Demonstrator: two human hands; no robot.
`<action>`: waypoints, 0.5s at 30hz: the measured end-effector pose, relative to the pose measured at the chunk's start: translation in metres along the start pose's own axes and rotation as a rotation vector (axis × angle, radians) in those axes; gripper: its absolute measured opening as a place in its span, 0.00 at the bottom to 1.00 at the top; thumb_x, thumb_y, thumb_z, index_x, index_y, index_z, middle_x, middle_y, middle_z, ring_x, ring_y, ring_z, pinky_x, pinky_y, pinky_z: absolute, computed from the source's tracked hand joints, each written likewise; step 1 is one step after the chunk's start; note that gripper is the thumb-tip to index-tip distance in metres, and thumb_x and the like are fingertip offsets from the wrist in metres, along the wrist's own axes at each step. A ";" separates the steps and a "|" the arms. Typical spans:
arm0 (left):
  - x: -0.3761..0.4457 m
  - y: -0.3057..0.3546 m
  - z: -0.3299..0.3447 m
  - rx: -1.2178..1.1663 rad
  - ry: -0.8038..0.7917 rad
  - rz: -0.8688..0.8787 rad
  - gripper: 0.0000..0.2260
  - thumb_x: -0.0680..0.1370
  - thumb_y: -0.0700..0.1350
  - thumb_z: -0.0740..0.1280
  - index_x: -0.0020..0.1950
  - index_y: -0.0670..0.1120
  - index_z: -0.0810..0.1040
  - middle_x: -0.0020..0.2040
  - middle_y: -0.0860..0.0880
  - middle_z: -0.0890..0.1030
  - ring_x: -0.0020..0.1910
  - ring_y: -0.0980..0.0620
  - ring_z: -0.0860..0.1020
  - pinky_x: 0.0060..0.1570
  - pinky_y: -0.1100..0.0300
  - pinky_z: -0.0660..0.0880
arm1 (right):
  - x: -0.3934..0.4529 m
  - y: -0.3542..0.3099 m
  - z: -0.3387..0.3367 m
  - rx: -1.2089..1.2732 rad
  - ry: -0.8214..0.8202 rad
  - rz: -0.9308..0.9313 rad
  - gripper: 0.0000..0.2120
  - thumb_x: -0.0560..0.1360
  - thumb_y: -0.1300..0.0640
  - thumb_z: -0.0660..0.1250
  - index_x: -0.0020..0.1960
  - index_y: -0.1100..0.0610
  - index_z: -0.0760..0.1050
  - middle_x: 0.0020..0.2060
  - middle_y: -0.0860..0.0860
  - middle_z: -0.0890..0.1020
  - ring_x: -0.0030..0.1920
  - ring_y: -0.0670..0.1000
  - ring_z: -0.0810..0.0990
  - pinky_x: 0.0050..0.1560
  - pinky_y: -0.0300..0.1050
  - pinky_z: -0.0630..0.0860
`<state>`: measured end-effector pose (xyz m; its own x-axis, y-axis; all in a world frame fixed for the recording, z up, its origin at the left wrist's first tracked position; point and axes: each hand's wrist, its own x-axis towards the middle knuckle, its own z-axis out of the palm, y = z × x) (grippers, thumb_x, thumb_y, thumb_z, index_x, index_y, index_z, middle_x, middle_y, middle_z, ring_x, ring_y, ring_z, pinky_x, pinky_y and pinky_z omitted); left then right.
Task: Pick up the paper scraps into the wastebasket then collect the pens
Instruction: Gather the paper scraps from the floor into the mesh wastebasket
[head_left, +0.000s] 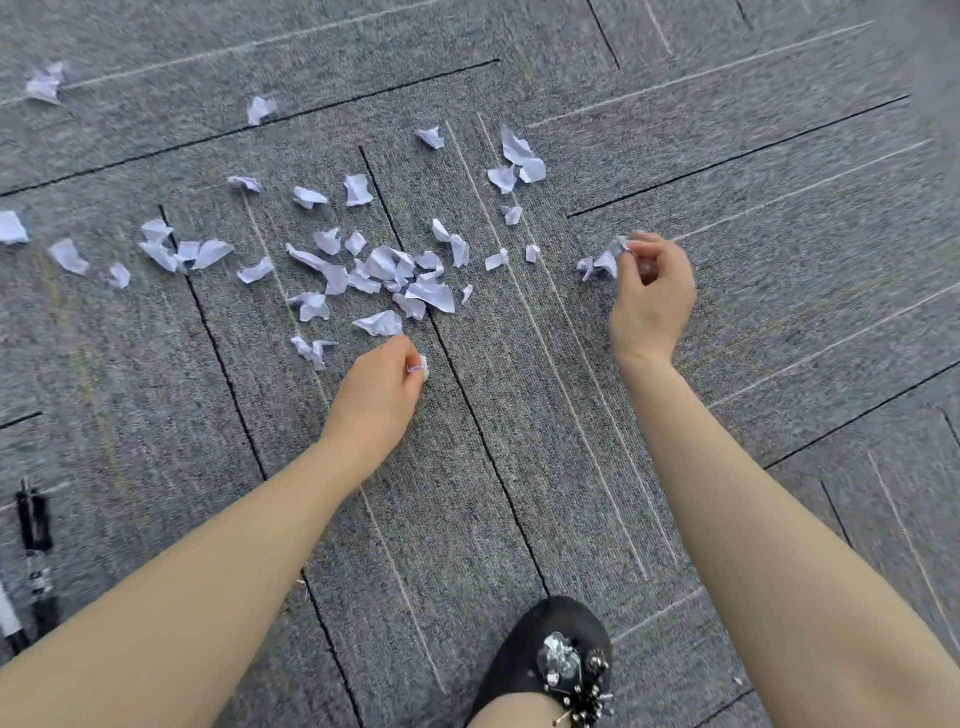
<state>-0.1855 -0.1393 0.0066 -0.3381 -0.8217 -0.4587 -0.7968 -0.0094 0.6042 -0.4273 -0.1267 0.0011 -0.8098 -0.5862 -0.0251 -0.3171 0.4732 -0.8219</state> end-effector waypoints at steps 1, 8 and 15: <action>0.000 0.000 -0.001 0.000 -0.005 -0.002 0.03 0.79 0.42 0.60 0.46 0.46 0.72 0.37 0.49 0.75 0.32 0.51 0.71 0.34 0.53 0.72 | -0.002 -0.002 0.003 -0.034 -0.058 -0.008 0.04 0.75 0.60 0.65 0.46 0.61 0.76 0.55 0.46 0.74 0.43 0.35 0.73 0.44 0.23 0.68; -0.001 0.003 -0.002 -0.001 0.000 -0.023 0.04 0.79 0.41 0.60 0.46 0.45 0.72 0.37 0.49 0.75 0.31 0.50 0.71 0.33 0.54 0.70 | -0.004 0.005 0.016 -0.250 -0.235 -0.064 0.06 0.75 0.62 0.64 0.49 0.63 0.77 0.61 0.55 0.73 0.48 0.40 0.69 0.42 0.14 0.61; -0.013 -0.008 -0.019 -0.031 0.004 -0.049 0.04 0.80 0.42 0.57 0.46 0.45 0.69 0.35 0.47 0.73 0.29 0.50 0.67 0.29 0.56 0.65 | -0.005 0.008 0.020 -0.362 -0.252 -0.180 0.05 0.78 0.62 0.59 0.52 0.60 0.72 0.50 0.55 0.75 0.46 0.47 0.72 0.50 0.41 0.74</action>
<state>-0.1647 -0.1399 0.0200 -0.2970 -0.8220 -0.4858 -0.7965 -0.0674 0.6009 -0.4157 -0.1330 -0.0164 -0.5952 -0.8001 -0.0747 -0.6294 0.5220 -0.5756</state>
